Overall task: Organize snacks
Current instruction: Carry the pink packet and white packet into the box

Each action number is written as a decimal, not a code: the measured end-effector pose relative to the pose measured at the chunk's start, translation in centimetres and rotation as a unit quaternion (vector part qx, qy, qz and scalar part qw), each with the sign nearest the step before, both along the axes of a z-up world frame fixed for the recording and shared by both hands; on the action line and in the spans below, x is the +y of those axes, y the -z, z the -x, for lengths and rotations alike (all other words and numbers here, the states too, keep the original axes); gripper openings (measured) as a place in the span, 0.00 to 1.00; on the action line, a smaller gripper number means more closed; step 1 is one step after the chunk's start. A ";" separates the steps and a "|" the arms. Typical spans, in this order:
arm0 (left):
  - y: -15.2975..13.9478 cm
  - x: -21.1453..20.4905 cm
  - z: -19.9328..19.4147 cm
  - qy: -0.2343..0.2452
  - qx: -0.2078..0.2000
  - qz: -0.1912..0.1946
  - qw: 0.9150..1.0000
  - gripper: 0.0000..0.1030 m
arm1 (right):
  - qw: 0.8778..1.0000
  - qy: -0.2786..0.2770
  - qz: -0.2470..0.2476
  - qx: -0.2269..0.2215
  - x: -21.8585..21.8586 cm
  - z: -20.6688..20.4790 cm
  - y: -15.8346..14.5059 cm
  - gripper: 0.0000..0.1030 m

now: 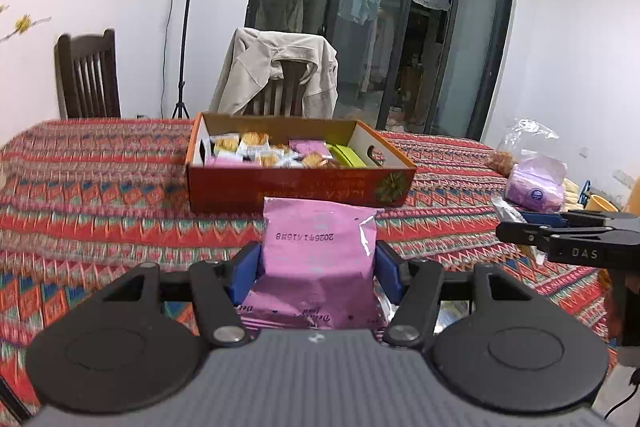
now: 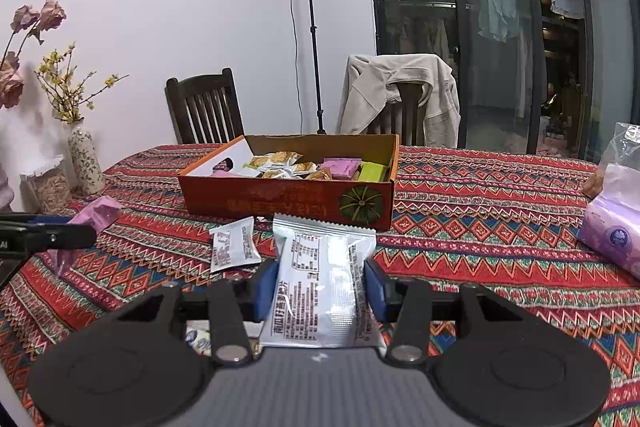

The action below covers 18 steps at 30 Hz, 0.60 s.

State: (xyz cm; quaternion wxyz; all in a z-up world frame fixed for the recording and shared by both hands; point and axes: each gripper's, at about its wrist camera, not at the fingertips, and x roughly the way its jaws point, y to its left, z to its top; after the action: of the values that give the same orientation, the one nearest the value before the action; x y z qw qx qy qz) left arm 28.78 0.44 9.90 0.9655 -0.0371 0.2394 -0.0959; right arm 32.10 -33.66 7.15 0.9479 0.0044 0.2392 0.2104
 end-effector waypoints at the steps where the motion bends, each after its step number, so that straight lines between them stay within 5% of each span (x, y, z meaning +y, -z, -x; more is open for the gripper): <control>1: -0.3 -0.1 -0.7 0.003 -0.005 -0.005 1.000 0.60 | 1.000 -0.001 0.003 -0.002 0.1 -0.4 -0.2 0.45; 8: -3.9 -0.3 -7.9 0.021 -0.020 -0.011 1.000 0.60 | 0.999 -0.026 0.024 -0.040 0.8 -4.7 -3.7 0.45; 18: -8.2 0.6 -21.4 0.039 0.004 0.013 0.999 0.60 | 0.996 -0.071 0.030 -0.041 2.3 -17.8 -9.2 0.45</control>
State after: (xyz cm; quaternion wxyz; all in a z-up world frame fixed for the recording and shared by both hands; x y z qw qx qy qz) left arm 50.15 1.07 18.05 0.9594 -0.0401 0.2434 -0.1368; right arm 49.85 -31.38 16.39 0.9393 -0.0500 0.2059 0.2699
